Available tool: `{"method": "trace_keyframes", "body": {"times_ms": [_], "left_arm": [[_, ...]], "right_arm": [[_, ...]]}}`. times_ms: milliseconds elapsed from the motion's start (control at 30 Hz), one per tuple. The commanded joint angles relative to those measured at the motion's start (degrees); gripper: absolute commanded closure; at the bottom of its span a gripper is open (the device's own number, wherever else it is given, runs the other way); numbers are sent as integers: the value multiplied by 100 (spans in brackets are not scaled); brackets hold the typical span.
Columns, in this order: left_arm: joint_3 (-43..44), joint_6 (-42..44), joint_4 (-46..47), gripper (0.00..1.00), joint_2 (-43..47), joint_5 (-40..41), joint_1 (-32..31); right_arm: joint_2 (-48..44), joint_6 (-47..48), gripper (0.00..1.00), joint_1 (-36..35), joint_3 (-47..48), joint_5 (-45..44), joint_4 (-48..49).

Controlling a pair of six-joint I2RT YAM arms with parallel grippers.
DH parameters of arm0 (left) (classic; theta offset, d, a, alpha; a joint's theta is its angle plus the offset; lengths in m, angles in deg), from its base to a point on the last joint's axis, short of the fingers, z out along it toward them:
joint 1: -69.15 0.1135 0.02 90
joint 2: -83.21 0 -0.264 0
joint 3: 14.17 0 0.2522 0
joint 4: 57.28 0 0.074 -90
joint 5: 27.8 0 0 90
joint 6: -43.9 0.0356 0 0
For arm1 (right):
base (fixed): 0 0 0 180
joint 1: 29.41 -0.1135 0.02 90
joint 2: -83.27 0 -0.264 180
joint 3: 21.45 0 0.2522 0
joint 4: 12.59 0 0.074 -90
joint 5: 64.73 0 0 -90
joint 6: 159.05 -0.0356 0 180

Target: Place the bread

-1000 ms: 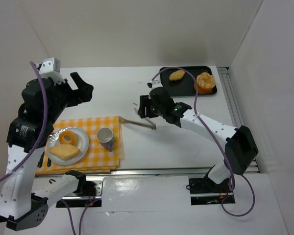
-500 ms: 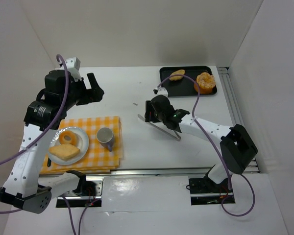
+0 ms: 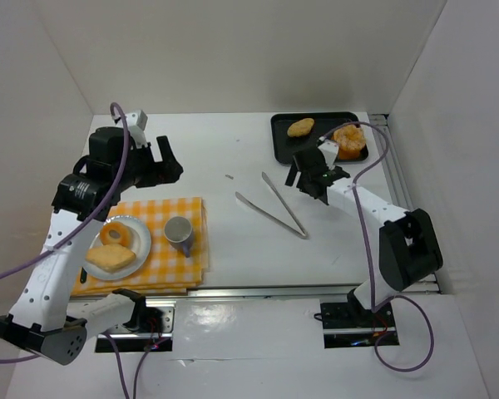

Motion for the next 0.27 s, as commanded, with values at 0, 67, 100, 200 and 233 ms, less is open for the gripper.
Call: {"method": "trace_keyframes", "body": {"times_ms": [0, 67, 100, 200, 233], "left_arm": [[5, 104, 310, 1, 78, -226, 39], [-48, 104, 363, 1, 78, -226, 39], [-48, 104, 363, 1, 78, -226, 39], [-48, 104, 363, 1, 78, -279, 39], [-48, 104, 363, 1, 78, -279, 39]], "right_arm": [[-86, -275, 0, 292, -1, -345, -652], [-235, -275, 0, 503, -237, -292, -652], [-375, -275, 0, 503, -326, -240, -652], [-613, -213, 0, 653, -686, -134, -389], [-770, -213, 0, 714, -757, -55, -318]]}}
